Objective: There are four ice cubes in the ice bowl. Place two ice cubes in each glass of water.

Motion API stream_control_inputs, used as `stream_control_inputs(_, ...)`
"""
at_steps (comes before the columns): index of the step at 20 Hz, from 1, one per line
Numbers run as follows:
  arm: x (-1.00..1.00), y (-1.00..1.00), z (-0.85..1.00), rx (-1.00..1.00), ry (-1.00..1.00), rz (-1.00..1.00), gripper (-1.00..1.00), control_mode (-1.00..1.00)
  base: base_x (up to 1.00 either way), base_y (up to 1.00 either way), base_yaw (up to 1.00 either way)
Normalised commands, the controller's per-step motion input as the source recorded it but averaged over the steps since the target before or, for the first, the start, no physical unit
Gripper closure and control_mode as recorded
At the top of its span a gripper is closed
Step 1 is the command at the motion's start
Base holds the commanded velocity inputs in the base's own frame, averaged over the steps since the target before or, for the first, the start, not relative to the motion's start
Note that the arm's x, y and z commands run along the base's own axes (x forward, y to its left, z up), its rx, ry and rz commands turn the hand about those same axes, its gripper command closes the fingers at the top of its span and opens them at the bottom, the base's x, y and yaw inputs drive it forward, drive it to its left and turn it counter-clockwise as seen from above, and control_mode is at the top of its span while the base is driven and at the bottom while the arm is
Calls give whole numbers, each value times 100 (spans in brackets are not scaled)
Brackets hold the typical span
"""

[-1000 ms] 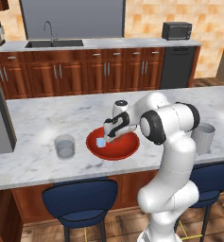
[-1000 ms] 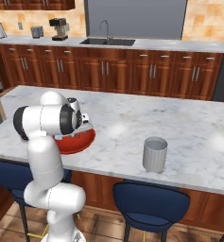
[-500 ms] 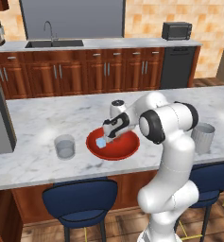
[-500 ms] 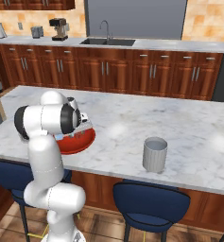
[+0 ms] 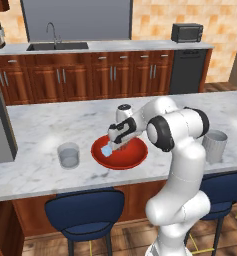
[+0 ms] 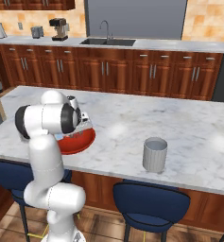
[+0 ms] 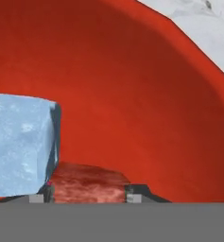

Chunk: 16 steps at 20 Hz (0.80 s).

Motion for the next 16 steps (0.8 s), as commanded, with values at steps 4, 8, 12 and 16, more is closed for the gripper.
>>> stream_control_inputs(4,-67,-49,14,12,0,-10,100,-100,0,0,0)
stream_control_inputs(8,-80,-62,78,17,-7,-22,100,-100,0,0,0)
stream_control_inputs(12,-90,-53,100,9,0,-36,100,-100,0,0,0)
stream_control_inputs(16,-85,-76,91,-4,9,-36,100,-100,0,0,0)
